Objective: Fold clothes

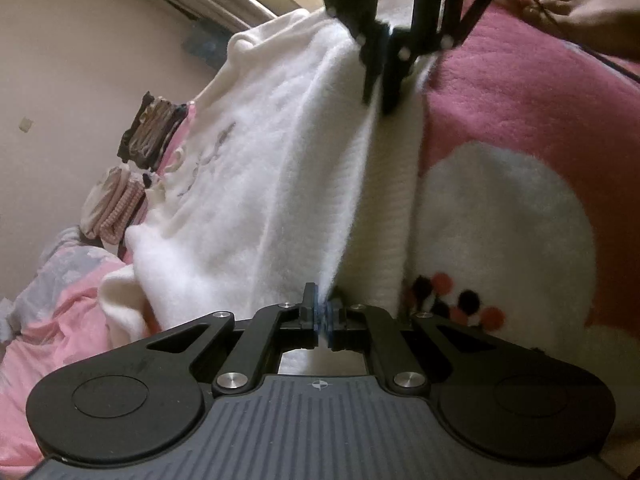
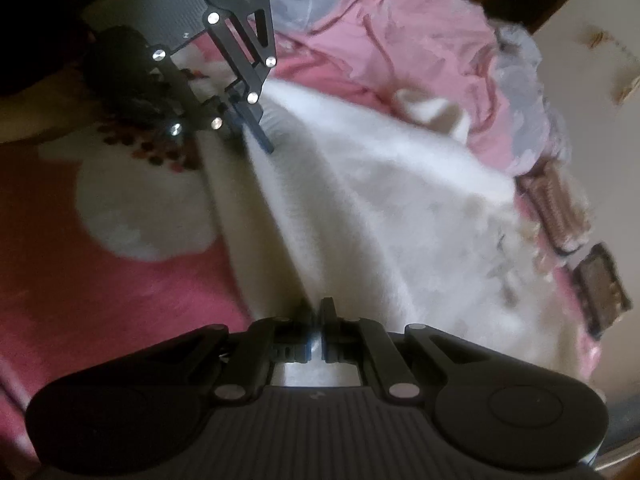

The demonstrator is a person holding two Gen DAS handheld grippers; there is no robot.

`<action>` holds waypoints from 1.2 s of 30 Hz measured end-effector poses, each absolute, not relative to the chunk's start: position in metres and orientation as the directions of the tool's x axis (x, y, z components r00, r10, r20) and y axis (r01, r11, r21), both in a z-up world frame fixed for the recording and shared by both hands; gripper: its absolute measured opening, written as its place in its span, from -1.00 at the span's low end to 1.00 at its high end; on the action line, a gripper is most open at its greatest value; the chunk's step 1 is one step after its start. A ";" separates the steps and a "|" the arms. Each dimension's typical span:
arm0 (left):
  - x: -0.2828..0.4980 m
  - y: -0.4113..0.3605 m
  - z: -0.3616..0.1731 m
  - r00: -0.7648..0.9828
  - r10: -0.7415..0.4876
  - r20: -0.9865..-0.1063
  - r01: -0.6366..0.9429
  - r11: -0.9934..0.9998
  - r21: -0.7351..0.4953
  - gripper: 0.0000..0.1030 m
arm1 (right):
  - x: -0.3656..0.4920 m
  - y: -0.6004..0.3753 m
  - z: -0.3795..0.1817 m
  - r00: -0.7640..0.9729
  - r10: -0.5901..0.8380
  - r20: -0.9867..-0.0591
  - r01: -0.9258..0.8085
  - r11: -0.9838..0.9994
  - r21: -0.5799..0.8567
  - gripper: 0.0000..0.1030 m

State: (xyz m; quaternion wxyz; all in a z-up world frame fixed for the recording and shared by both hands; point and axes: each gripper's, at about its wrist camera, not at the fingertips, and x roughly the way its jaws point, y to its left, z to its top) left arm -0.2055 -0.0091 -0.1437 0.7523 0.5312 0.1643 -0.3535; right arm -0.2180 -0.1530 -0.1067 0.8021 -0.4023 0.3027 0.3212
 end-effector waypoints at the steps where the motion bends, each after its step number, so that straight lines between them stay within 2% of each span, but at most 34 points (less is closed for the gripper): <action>1: -0.205 -0.010 -0.144 0.695 -0.356 -0.625 0.708 0.181 0.683 -0.93 | -0.212 -0.156 -0.100 0.581 0.273 -0.767 -0.762 0.513 -0.394 -0.81; 2: -0.204 -0.010 -0.144 0.693 -0.355 -0.627 0.709 0.176 0.683 -0.93 | -0.204 -0.162 -0.090 0.544 0.293 -0.786 -0.761 0.566 -0.316 -0.61; 3: -0.204 -0.010 -0.143 0.690 -0.353 -0.631 0.712 0.176 0.680 -0.93 | -0.196 -0.169 -0.081 0.507 0.317 -0.801 -0.753 0.615 -0.234 -0.54; 8: -0.197 -0.010 -0.130 0.654 -0.348 -0.672 0.754 0.228 0.616 -0.90 | -0.170 -0.199 -0.046 0.415 0.533 -0.738 -0.681 0.719 0.137 -0.52; 10: -0.196 -0.009 -0.125 0.631 -0.346 -0.695 0.775 0.243 0.583 -0.90 | -0.162 -0.197 -0.046 0.402 0.575 -0.712 -0.664 0.719 0.205 -0.52; 17: -0.196 0.004 -0.108 0.530 -0.329 -0.782 0.844 0.292 0.450 -0.86 | -0.144 -0.150 -0.096 0.346 0.491 -0.800 -0.658 0.735 0.167 -0.55; 19: -0.198 0.012 -0.104 0.502 -0.316 -0.805 0.857 0.307 0.414 -0.84 | -0.145 -0.152 -0.097 0.351 0.506 -0.787 -0.651 0.736 0.183 -0.55; 24: -0.199 0.022 -0.104 0.512 -0.283 -0.811 0.843 0.346 0.412 -0.76 | -0.148 -0.165 -0.094 0.365 0.540 -0.759 -0.614 0.752 0.239 -0.55; 30: -0.200 0.022 -0.108 0.526 -0.280 -0.803 0.838 0.329 0.435 -0.71 | -0.157 -0.160 -0.088 0.376 0.533 -0.758 -0.635 0.744 0.208 -0.55; 32: -0.201 0.023 -0.107 0.531 -0.287 -0.797 0.838 0.312 0.447 -0.92 | -0.158 -0.160 -0.086 0.381 0.531 -0.757 -0.634 0.746 0.204 -0.55; 36: -0.202 0.028 -0.106 0.542 -0.280 -0.793 0.835 0.287 0.469 -0.99 | -0.158 -0.166 -0.081 0.399 0.534 -0.745 -0.607 0.763 0.222 -0.55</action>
